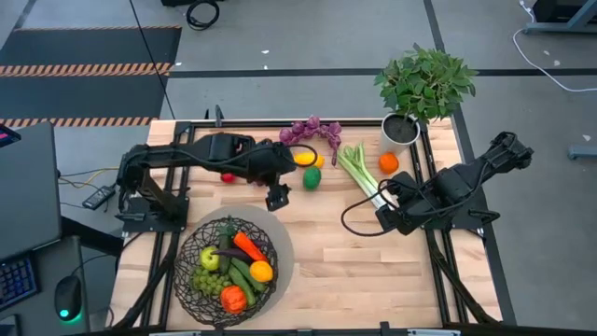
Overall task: Build produce basket
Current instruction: Put the green lime into the black basket
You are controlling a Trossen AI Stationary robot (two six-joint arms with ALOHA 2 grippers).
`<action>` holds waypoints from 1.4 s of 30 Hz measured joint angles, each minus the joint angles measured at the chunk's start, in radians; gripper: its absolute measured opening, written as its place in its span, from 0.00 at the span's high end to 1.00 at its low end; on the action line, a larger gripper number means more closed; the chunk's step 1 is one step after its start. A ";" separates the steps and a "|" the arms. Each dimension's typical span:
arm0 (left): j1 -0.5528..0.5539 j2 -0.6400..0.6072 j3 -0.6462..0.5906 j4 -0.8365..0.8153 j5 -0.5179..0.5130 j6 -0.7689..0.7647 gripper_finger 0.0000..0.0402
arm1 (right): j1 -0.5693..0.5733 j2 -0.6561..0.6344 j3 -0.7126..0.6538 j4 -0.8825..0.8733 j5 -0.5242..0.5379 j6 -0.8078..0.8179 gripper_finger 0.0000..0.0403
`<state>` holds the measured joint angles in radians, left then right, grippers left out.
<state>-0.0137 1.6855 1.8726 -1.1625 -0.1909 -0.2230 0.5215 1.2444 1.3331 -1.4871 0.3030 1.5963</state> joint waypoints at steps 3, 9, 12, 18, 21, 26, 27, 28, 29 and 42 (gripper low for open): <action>0.028 -0.001 -0.047 0.074 0.005 0.035 0.29 | -0.006 0.030 0.000 0.020 -0.012 0.000 0.14; 0.081 -0.057 -0.266 0.267 0.090 0.042 0.29 | -0.016 0.085 0.000 0.048 -0.084 0.008 0.14; 0.086 -0.099 -0.403 0.355 0.109 0.012 0.29 | -0.022 0.103 0.000 0.062 -0.105 0.031 0.14; 0.089 -0.247 -0.599 0.419 0.109 -0.023 0.29 | -0.061 0.126 0.000 0.145 -0.091 0.051 0.14; 0.092 -0.337 -0.677 0.462 0.102 -0.051 0.29 | -0.112 0.150 0.000 0.217 -0.092 0.020 0.14; 0.131 -0.419 -0.784 0.444 0.062 -0.075 0.29 | -0.200 0.208 0.000 0.324 -0.196 -0.145 0.14; 0.141 -0.419 -0.797 0.423 0.039 -0.081 0.29 | -0.214 0.219 0.000 0.332 -0.227 -0.171 0.14; 0.154 -0.417 -0.807 0.399 0.029 -0.087 0.29 | -0.226 0.228 0.000 0.343 -0.251 -0.197 0.14; 0.165 -0.416 -0.817 0.379 0.027 -0.097 0.29 | -0.235 0.236 0.000 0.346 -0.269 -0.222 0.14; 0.210 -0.410 -0.834 0.375 -0.045 -0.520 0.29 | -0.465 0.300 0.000 0.587 -0.101 -0.589 0.14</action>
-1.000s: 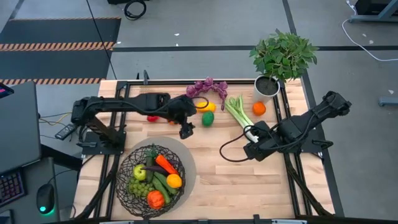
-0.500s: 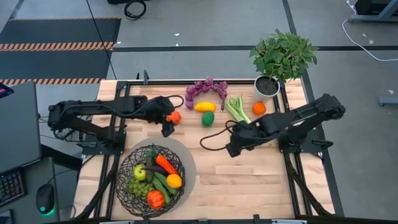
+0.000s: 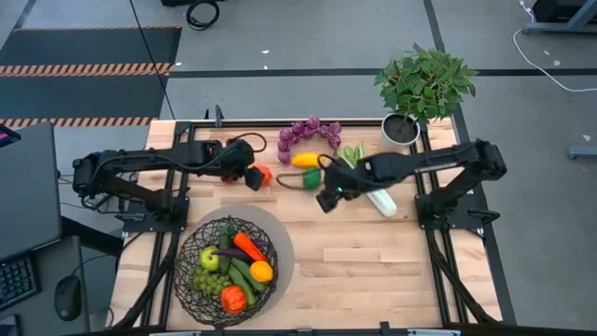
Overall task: Build produce basket
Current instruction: Put the green lime into the black basket
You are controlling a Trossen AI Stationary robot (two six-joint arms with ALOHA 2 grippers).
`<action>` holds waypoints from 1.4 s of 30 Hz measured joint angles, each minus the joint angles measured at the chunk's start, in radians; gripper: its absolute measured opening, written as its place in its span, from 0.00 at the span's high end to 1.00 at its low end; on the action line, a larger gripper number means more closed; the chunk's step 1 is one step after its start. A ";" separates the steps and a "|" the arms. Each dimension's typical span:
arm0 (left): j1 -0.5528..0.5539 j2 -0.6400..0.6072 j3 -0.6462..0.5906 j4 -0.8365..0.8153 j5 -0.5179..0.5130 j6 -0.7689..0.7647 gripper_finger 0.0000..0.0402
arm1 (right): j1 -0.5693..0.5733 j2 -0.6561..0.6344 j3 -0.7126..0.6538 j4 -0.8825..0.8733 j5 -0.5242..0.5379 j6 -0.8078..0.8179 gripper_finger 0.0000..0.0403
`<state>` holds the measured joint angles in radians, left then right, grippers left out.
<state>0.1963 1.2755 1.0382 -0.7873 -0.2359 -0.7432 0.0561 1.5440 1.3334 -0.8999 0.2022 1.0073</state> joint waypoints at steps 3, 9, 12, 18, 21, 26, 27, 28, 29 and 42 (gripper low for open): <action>0.004 0.000 0.001 0.030 0.000 -0.096 0.29 | -0.080 0.049 0.000 0.060 -0.007 -0.053 0.13; -0.022 -0.009 0.040 0.016 0.034 -0.168 0.29 | -0.218 0.165 0.000 0.139 -0.149 -0.120 0.13; -0.041 -0.015 0.081 0.015 0.035 -0.161 0.29 | -0.267 0.217 0.000 0.148 -0.230 -0.133 0.13; -0.043 -0.015 0.141 0.015 0.033 -0.109 0.29 | -0.317 0.266 0.000 0.220 -0.256 -0.106 0.10; -0.043 -0.015 0.151 0.010 0.036 -0.084 0.29 | -0.326 0.278 0.000 0.333 -0.258 -0.089 0.08; -0.047 -0.023 0.153 -0.017 0.058 -0.057 0.29 | -0.327 0.303 0.000 0.438 -0.270 -0.036 0.06; -0.050 -0.025 0.153 -0.022 0.062 -0.041 0.29 | -0.328 0.305 0.000 0.444 -0.269 -0.027 0.05; -0.055 -0.026 0.153 -0.036 0.065 -0.028 0.29 | -0.330 0.304 0.000 0.437 -0.269 -0.016 0.05; -0.057 -0.028 0.153 -0.046 0.068 -0.011 0.29 | -0.332 0.303 0.000 0.437 -0.268 -0.008 0.04; -0.065 -0.094 0.153 -0.144 0.068 0.084 0.29 | -0.332 0.297 0.000 0.435 -0.460 0.109 0.01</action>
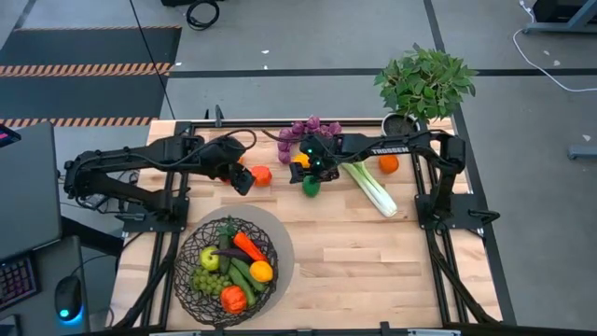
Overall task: Build produce basket
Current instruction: Put the green lime into the black basket
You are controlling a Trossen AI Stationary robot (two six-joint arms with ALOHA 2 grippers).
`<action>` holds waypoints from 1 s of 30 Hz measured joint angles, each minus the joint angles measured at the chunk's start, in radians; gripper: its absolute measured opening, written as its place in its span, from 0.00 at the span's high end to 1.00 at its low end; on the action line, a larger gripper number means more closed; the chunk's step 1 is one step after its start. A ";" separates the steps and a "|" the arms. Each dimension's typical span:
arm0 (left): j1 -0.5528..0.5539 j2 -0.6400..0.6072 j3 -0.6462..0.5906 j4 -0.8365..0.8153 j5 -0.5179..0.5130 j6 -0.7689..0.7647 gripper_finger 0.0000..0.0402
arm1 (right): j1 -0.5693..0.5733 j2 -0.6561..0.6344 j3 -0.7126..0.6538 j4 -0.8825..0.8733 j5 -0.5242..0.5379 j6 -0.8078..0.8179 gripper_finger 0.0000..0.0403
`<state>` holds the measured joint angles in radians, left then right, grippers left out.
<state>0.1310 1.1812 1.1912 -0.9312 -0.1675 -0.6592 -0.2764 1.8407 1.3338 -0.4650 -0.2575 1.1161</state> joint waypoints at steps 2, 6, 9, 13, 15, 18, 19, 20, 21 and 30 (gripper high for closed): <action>0.003 -0.003 0.000 -0.004 0.000 0.017 0.29 | 0.000 -0.006 0.000 -0.007 -0.017 0.011 0.01; 0.003 -0.007 0.000 -0.005 0.000 0.057 0.29 | 0.000 -0.033 -0.001 -0.011 -0.026 0.043 0.01; 0.002 -0.006 0.000 -0.005 0.000 0.077 0.29 | 0.000 -0.072 -0.001 -0.022 -0.024 0.062 0.01; 0.003 -0.006 0.000 -0.002 -0.001 0.096 0.29 | -0.006 -0.118 -0.001 -0.134 0.043 0.058 0.01; 0.003 -0.006 0.000 0.000 -0.001 0.110 0.29 | -0.016 -0.127 0.000 -0.204 0.084 0.045 0.01; 0.003 -0.006 0.000 0.000 -0.001 0.122 0.29 | -0.038 -0.124 -0.001 -0.261 0.103 0.013 0.01; 0.003 -0.006 0.000 0.000 -0.001 0.122 0.29 | -0.044 -0.120 -0.001 -0.261 0.108 0.004 0.01; 0.003 -0.006 0.000 0.000 -0.001 0.122 0.29 | -0.050 -0.115 0.000 -0.257 0.111 -0.002 0.01; 0.003 -0.006 0.000 0.000 -0.001 0.122 0.29 | -0.057 -0.109 0.000 -0.259 0.111 -0.010 0.01; 0.003 -0.006 0.000 -0.002 -0.001 0.111 0.29 | -0.092 -0.070 -0.003 -0.463 0.155 -0.083 0.03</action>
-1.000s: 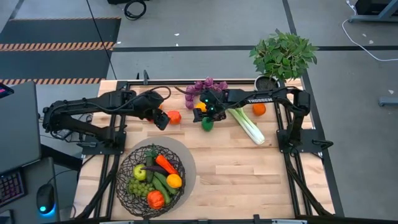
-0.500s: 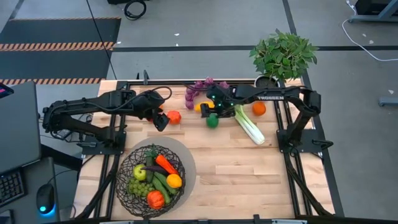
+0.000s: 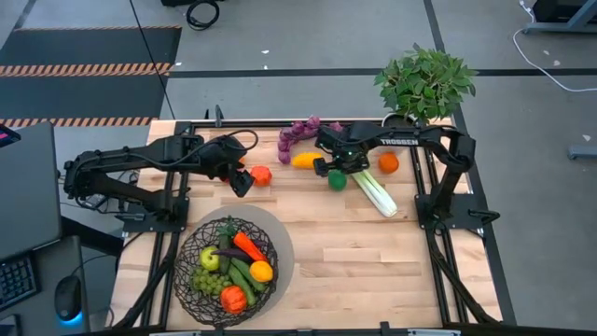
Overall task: Build produce basket
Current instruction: Put the green lime into the black basket
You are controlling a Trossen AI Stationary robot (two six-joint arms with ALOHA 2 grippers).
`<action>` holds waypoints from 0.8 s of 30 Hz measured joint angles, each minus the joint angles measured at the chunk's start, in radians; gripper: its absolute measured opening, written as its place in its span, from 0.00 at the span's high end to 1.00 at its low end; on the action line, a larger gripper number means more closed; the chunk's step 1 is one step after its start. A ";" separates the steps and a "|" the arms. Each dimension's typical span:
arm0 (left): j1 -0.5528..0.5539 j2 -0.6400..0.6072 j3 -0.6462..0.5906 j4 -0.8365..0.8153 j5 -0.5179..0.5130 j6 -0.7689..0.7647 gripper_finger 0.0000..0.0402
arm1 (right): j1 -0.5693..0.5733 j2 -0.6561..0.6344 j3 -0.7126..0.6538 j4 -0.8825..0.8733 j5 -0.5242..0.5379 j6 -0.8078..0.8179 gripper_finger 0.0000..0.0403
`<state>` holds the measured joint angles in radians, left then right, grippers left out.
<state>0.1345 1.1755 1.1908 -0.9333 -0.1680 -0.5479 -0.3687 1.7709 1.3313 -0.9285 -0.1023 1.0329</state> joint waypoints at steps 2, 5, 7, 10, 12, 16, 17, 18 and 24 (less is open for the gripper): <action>0.000 0.000 0.000 0.002 0.000 -0.015 0.29 | -0.001 0.010 0.001 -0.002 0.011 -0.021 0.03; 0.000 0.000 0.000 0.008 0.000 -0.016 0.29 | -0.009 0.018 0.002 -0.002 0.009 -0.044 0.05; 0.000 0.000 0.000 0.007 0.000 -0.017 0.29 | -0.009 0.024 0.003 0.002 0.010 -0.047 0.05; 0.000 0.000 0.000 0.008 0.000 -0.017 0.29 | -0.008 0.045 0.003 -0.017 0.012 -0.062 0.06; 0.000 0.000 0.000 0.009 0.000 -0.022 0.29 | -0.008 0.065 0.002 -0.037 0.006 -0.073 0.06; -0.003 0.000 0.000 0.010 0.000 -0.044 0.29 | -0.004 0.103 0.002 -0.027 -0.052 -0.094 0.07; -0.003 0.000 0.000 0.009 0.000 -0.047 0.29 | -0.001 0.113 0.002 -0.024 -0.063 -0.096 0.07; -0.003 0.000 0.000 0.010 0.000 -0.051 0.29 | 0.003 0.122 0.002 -0.026 -0.070 -0.102 0.07; -0.003 0.000 0.000 0.009 0.000 -0.071 0.29 | 0.032 0.144 0.002 -0.012 -0.118 -0.169 0.08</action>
<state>0.1310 1.1759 1.1904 -0.9243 -0.1678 -0.6186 -0.3369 1.9152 1.3331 -0.9408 -0.2204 0.8641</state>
